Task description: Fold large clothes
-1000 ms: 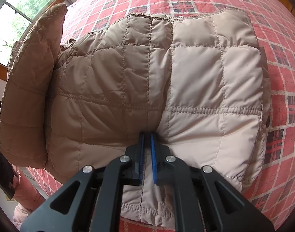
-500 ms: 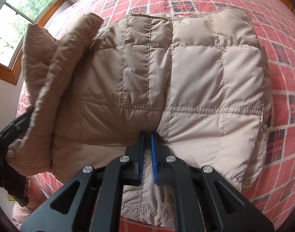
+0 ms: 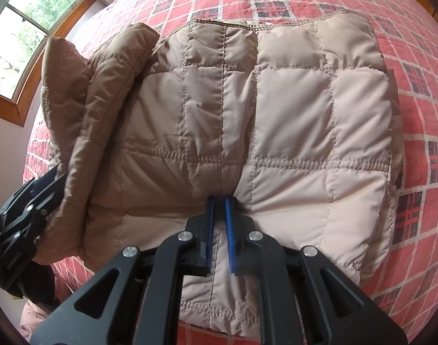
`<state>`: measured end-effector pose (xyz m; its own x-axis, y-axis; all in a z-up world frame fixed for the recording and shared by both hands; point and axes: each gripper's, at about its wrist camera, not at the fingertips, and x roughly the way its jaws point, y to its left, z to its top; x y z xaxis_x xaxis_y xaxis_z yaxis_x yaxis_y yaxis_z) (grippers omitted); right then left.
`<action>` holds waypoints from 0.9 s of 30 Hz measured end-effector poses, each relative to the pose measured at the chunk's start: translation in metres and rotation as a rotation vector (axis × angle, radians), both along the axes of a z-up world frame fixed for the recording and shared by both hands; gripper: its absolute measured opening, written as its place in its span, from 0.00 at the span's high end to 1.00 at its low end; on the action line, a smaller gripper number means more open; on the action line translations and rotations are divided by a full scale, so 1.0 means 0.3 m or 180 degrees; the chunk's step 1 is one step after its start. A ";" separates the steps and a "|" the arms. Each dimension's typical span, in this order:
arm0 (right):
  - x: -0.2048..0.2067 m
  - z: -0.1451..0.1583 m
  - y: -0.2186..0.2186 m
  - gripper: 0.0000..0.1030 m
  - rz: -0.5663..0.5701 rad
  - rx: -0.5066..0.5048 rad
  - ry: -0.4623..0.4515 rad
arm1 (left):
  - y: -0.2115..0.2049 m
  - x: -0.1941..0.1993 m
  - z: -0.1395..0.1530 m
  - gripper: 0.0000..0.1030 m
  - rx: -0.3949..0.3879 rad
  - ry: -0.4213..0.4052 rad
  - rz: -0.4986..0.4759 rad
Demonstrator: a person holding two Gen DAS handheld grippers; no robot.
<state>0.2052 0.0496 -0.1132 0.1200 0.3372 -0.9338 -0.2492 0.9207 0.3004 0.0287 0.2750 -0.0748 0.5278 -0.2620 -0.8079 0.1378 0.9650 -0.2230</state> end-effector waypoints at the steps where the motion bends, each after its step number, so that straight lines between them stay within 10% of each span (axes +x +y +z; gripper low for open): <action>1: 0.003 0.002 0.003 0.92 0.0008 -0.0017 0.0004 | 0.003 -0.007 0.014 0.57 0.0001 -0.0028 -0.0008; 14: 0.004 0.190 0.128 0.78 0.0109 0.0075 -0.0165 | 0.293 -0.091 0.190 0.45 -0.0221 -0.0439 0.0490; 19: -0.004 0.306 0.231 0.50 0.0258 0.0311 -0.0230 | 0.429 -0.050 0.118 0.45 0.0227 -0.0281 0.0932; 27: 0.024 0.281 0.427 0.44 0.0416 0.0217 0.0040 | 0.444 0.039 -0.025 0.45 0.0104 0.0139 0.0776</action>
